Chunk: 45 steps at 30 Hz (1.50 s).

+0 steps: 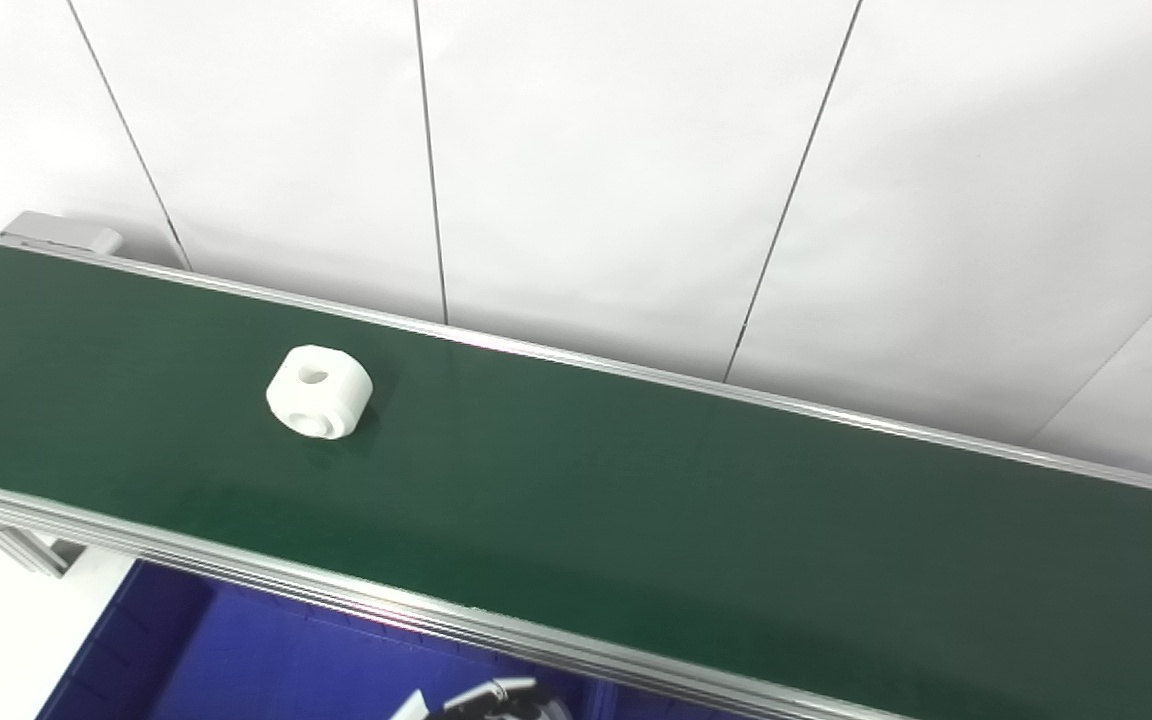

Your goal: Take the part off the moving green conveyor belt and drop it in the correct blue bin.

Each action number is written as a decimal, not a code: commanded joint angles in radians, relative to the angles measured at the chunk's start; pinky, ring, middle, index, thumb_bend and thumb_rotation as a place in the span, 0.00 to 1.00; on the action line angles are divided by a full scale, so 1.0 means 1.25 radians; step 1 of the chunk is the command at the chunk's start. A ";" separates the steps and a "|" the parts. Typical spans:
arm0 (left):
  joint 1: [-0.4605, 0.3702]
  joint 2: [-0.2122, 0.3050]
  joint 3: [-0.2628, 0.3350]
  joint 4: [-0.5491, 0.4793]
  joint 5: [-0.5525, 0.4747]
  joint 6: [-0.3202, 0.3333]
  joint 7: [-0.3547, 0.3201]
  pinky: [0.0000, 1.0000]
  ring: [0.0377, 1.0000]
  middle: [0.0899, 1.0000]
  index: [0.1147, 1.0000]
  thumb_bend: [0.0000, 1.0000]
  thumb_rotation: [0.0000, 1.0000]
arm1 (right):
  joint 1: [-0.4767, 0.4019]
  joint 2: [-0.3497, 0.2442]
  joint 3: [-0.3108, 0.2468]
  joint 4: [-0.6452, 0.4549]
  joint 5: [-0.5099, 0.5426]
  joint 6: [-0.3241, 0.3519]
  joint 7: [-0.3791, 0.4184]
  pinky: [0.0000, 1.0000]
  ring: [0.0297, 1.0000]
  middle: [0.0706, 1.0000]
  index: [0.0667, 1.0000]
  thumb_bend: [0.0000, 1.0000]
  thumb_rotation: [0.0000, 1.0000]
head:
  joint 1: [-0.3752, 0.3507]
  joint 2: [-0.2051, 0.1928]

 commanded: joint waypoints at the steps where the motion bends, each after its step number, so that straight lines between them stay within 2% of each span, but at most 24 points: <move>1: 0.017 -0.006 0.048 -0.078 -0.049 -0.028 -0.053 0.63 0.73 0.78 0.76 0.88 0.35 | 0.000 0.002 0.004 -0.019 -0.002 -0.047 -0.016 0.79 0.86 0.87 0.86 0.63 0.40 | 0.002 -0.002; 4: 0.028 -0.027 0.120 -0.145 -0.079 -0.028 -0.122 0.62 0.73 0.78 0.75 0.88 0.33 | -0.001 0.007 0.000 -0.021 -0.002 -0.046 -0.012 0.75 0.84 0.85 0.85 0.62 0.40 | 0.001 -0.003; 6: 0.033 -0.045 0.166 -0.169 -0.091 -0.028 -0.164 0.62 0.73 0.77 0.74 0.89 0.33 | 0.001 0.010 -0.003 -0.023 -0.001 -0.043 -0.007 0.76 0.84 0.85 0.85 0.62 0.39 | 0.000 -0.001; 7: 0.028 -0.045 0.187 -0.191 -0.075 -0.028 -0.168 0.62 0.73 0.77 0.74 0.89 0.33 | 0.000 0.009 -0.003 -0.022 0.002 -0.044 -0.007 0.76 0.84 0.85 0.85 0.62 0.39 | 0.000 0.000; 9: 0.021 -0.051 0.222 -0.221 -0.054 -0.028 -0.182 0.62 0.72 0.77 0.75 0.90 0.41 | -0.001 0.007 -0.002 -0.019 0.003 -0.046 -0.008 0.75 0.84 0.85 0.85 0.62 0.39 | 0.000 0.000; 13: -0.017 -0.062 0.283 -0.269 -0.039 -0.028 -0.203 0.62 0.72 0.78 0.76 0.88 0.40 | -0.006 0.007 0.000 -0.016 0.006 -0.047 -0.012 0.72 0.82 0.85 0.84 0.62 0.37 | 0.004 0.000; 16: -0.058 -0.059 0.323 -0.277 -0.031 -0.028 -0.217 0.63 0.74 0.80 0.78 0.88 0.41 | -0.013 0.002 0.008 -0.013 0.010 -0.047 -0.018 0.72 0.82 0.84 0.84 0.60 0.35 | 0.003 0.004; 19: -0.102 -0.061 0.360 -0.273 -0.013 -0.028 -0.222 0.63 0.75 0.80 0.79 0.86 0.37 | -0.015 0.002 0.011 -0.011 0.006 -0.048 -0.028 0.72 0.82 0.83 0.84 0.61 0.35 | -0.001 0.009; 23: -0.156 -0.061 0.399 -0.260 0.010 -0.027 -0.239 0.66 0.77 0.84 0.82 0.83 0.41 | -0.015 -0.003 0.018 -0.016 0.002 -0.047 -0.035 0.76 0.83 0.84 0.83 0.61 0.37 | -0.011 0.027; 24: -0.175 -0.056 0.409 -0.261 0.017 -0.011 -0.249 0.68 0.79 0.85 0.84 0.82 0.40 | -0.015 -0.004 0.019 -0.019 0.003 -0.047 -0.036 0.77 0.84 0.84 0.83 0.61 0.37 | -0.016 0.041; 25: -0.193 -0.053 0.416 -0.261 0.023 0.003 -0.258 0.68 0.79 0.85 0.84 0.81 0.40 | -0.014 -0.006 0.019 -0.022 0.004 -0.047 -0.036 0.77 0.84 0.84 0.83 0.61 0.37 | -0.020 0.060; 31: -0.280 -0.052 0.445 -0.227 0.046 0.073 -0.295 0.76 0.84 0.88 0.85 0.77 0.34 | -0.018 -0.020 0.026 -0.027 0.013 -0.047 -0.054 0.79 0.84 0.85 0.83 0.62 0.40 | 0.001 0.087; 36: -0.354 -0.046 0.460 -0.154 0.097 0.071 -0.307 0.75 0.86 0.89 0.86 0.76 0.34 | -0.021 -0.034 0.039 -0.038 0.027 -0.047 -0.060 0.80 0.85 0.85 0.84 0.61 0.40 | 0.014 0.103; 38: -0.389 -0.038 0.465 -0.112 0.143 0.074 -0.303 0.76 0.85 0.89 0.86 0.76 0.35 | -0.023 -0.037 0.042 -0.040 0.031 -0.047 -0.059 0.81 0.86 0.85 0.84 0.62 0.41 | 0.019 0.110; 45: -0.453 -0.009 0.463 -0.028 0.230 0.108 -0.312 0.84 0.87 0.89 0.85 0.80 0.33 | -0.026 -0.045 0.047 -0.043 0.031 -0.047 -0.069 0.77 0.84 0.85 0.85 0.64 0.42 | 0.025 0.116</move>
